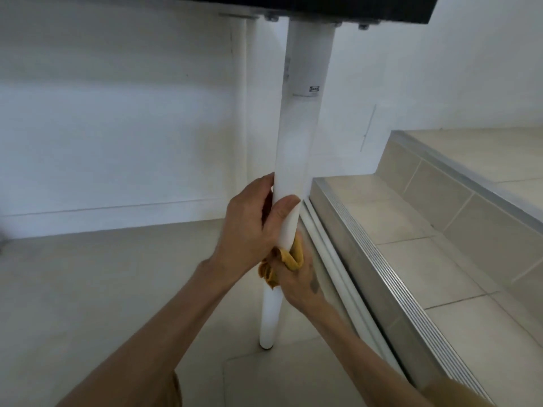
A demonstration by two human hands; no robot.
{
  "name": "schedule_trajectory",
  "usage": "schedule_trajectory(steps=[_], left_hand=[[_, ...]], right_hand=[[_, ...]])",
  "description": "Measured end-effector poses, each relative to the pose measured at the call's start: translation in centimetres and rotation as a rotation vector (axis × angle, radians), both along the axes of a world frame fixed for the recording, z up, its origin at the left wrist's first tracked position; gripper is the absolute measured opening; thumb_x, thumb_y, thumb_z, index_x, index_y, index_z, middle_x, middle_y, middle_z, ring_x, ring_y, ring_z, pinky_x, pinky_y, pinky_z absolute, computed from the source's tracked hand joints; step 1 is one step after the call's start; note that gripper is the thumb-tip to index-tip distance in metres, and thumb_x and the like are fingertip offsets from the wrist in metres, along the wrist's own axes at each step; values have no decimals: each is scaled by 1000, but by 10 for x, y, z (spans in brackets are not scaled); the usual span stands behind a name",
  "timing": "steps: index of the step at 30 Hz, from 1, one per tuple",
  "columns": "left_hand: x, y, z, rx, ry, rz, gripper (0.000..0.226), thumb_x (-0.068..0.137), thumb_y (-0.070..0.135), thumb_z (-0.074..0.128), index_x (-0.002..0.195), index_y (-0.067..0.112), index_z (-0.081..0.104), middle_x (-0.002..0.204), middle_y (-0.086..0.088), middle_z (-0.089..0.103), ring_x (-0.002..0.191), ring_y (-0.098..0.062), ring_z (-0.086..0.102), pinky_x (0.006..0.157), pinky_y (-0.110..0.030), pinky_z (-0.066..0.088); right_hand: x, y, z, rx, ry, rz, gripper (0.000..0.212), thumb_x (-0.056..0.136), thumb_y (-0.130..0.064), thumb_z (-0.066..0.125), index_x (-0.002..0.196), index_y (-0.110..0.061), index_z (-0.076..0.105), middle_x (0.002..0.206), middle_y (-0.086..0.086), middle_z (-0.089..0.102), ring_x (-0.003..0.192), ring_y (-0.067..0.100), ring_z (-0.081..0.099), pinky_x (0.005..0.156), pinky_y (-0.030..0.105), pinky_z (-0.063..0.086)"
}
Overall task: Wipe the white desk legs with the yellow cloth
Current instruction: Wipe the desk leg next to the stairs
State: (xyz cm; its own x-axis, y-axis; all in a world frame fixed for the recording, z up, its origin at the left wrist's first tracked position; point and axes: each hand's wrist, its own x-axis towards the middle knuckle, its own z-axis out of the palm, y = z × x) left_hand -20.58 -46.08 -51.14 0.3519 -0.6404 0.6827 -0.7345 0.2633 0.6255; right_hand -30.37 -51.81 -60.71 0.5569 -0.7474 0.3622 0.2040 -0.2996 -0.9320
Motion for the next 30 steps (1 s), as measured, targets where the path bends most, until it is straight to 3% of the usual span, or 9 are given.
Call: schedule_trajectory(steps=[3,8,12,15,17,19,23,27,30], left_hand=[[0,1,-21,38,8,-20,40,93,44,50,111,10,60,81,14,56,71,2,56,59,-10,42],[2,3,-52,99,-12,-18,45,93,45,50,119,9,57,94,2,64,79,-12,61,64,-25,52],[3,9,-82,226,-35,-11,46,93,47,49,120,10,56,96,7,60,78,-5,56,65,-17,45],[5,9,-95,260,-37,-15,47,93,46,48,120,9,55,96,10,57,78,-2,53,66,-10,41],[5,10,-100,271,-48,-22,48,93,46,47,122,8,55,98,11,56,81,-1,53,67,-7,42],[7,12,-106,293,-64,-45,50,93,45,47,123,6,55,99,10,56,81,0,52,69,-9,43],[8,16,-126,335,-73,-67,52,92,45,46,122,4,57,98,9,57,80,0,50,70,-4,39],[7,15,-133,350,-60,-69,53,90,48,45,122,7,57,98,7,60,81,-5,56,69,-16,46],[7,15,-138,353,-56,-46,53,88,51,46,118,9,58,93,6,60,77,-5,55,67,-15,46]], right_hand=[[2,3,-27,73,104,-49,54,73,-38,69,108,0,52,71,-3,66,55,11,64,49,28,53],[5,10,-77,207,237,-105,51,66,-41,76,104,-13,57,77,11,69,56,27,65,51,35,56],[4,9,-96,251,324,-128,41,70,-33,79,103,-16,61,75,-1,70,60,15,66,53,27,54],[5,11,-111,300,374,-140,23,79,-20,79,95,-19,62,71,-3,68,60,16,65,56,33,58],[4,12,-120,302,430,-118,26,81,-16,79,92,-28,59,83,-5,67,74,17,66,71,36,60],[1,14,-129,344,528,-75,37,84,-18,78,106,-33,52,98,-11,60,93,14,59,88,32,52],[-5,14,-162,354,636,-28,50,85,-12,77,109,-41,44,108,-10,54,104,16,58,93,28,48],[-8,13,-194,411,720,28,52,86,-14,75,116,-38,41,111,-12,53,116,21,59,92,27,44],[-9,13,-218,429,752,31,52,85,-14,77,116,-39,44,112,-10,55,118,22,59,93,28,45]])
